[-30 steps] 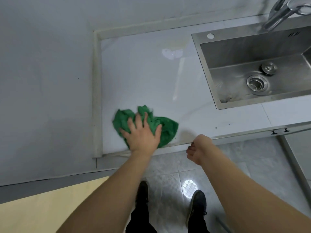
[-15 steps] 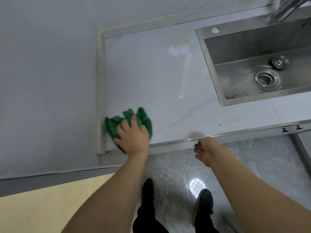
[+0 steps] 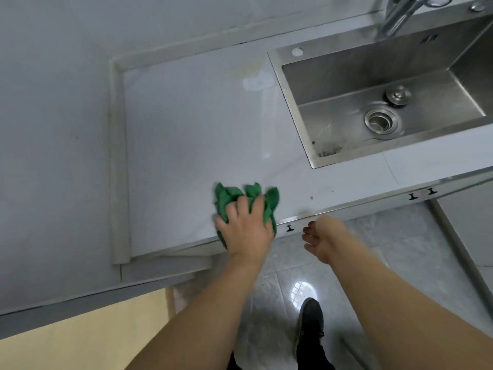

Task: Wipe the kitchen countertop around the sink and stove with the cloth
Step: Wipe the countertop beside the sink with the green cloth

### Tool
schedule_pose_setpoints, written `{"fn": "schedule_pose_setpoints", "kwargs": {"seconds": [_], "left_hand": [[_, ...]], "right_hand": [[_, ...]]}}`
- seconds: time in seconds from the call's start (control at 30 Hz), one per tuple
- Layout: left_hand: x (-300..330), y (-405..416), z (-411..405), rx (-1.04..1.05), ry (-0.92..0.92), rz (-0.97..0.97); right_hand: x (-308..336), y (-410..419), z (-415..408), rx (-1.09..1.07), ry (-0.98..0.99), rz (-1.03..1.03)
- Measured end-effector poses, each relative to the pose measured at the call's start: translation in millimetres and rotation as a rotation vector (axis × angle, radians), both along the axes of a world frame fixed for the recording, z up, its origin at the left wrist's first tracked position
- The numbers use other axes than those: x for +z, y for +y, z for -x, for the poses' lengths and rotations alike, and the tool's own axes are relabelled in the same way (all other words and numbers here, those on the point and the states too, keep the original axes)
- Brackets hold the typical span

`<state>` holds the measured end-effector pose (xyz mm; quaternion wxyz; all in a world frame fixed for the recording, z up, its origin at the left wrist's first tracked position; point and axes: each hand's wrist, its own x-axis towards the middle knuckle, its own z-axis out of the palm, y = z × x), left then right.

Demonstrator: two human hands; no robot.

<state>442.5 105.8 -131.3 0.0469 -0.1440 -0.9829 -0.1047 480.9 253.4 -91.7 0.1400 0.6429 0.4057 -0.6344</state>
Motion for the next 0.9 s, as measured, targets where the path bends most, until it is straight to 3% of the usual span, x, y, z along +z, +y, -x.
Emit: {"fn": "schedule_pose_setpoints", "kwargs": {"seconds": [0.07,0.13,0.27,0.33,0.4,0.47,0.53,0.57,0.7,0.73,0.9], "left_hand": [[3,23,-34,-0.402,0.019,0.027],[3,15,-19,-0.491,0.037,0.032],[3,-17,62,0.068,-0.015,0.053],[6,2,71,0.189,-0.049,0.063],[4,40,45,0.002,-0.010,0.052],[2,61,10,-0.339,0.003,0.047],[3,55,22,-0.582,0.012,0.090],[4,50,44,-0.594,0.024,0.118],[14,52,109,-0.017,-0.078,0.123],[13,60,100,-0.001,-0.068,0.121],[0,67,29,-0.656,0.005,0.119]], "right_hand": [[-1,15,-10,0.007,-0.025,-0.037],[-2,32,-18,-0.047,-0.027,-0.008],[-4,51,-23,-0.043,-0.020,0.031],[-4,53,-21,-0.093,-0.008,0.045],[-6,56,-18,-0.131,0.000,0.041],[-5,59,-14,-0.160,0.011,0.051],[-4,64,-9,-0.171,0.027,0.065],[-4,67,-7,-0.165,0.037,0.071],[0,81,-4,-0.204,0.112,0.139],[-1,83,-6,-0.215,0.137,0.155],[-6,94,-23,-0.284,0.161,0.167]]}}
